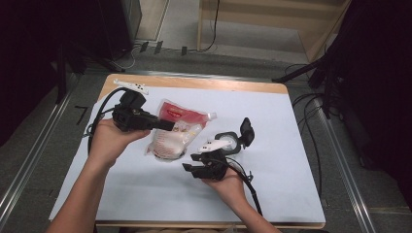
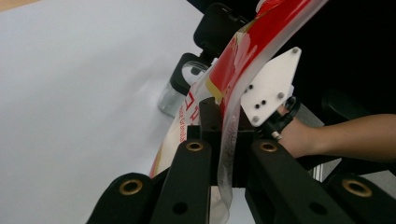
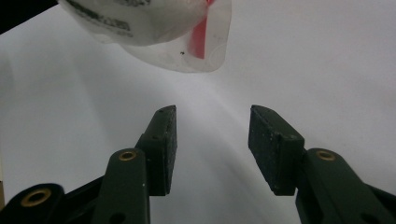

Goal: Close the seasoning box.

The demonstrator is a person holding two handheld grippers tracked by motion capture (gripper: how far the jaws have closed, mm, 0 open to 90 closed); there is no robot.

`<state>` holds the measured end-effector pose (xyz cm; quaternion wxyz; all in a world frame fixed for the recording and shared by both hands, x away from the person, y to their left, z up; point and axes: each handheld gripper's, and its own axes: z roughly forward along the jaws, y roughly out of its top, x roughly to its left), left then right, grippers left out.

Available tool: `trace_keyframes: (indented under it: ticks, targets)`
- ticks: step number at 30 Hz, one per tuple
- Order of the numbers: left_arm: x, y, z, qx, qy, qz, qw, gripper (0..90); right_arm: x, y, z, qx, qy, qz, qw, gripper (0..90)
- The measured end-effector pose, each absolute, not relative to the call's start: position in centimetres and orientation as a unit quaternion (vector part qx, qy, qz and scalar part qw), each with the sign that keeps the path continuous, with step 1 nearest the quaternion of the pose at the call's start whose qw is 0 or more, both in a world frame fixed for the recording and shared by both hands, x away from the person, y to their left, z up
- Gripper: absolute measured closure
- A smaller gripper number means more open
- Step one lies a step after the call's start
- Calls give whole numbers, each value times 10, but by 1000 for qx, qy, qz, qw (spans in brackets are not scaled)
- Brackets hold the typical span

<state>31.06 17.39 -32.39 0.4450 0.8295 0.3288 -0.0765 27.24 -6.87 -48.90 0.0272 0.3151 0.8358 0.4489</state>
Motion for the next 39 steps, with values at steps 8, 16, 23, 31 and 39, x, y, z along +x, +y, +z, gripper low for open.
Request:
trace_keyframes:
  ticks: [8, 16, 23, 31, 39]
  targets:
    - [305, 161, -323, 831, 322, -96, 443, 893, 273, -66, -494, 328, 830, 449, 36, 521]
    - [308, 159, -329, 819, 334, -120, 451, 890, 269, -69, -499, 336, 810, 475, 68, 531]
    - [312, 156, -337, 815, 349, -122, 446, 885, 258, -61, -497, 301, 819, 477, 104, 560]
    - [310, 147, -336, 822, 357, -84, 435, 866, 245, -52, -486, 249, 832, 480, 126, 531]
    - [306, 135, -338, 830, 337, -66, 440, 832, 239, -52, -477, 247, 828, 493, 99, 536]
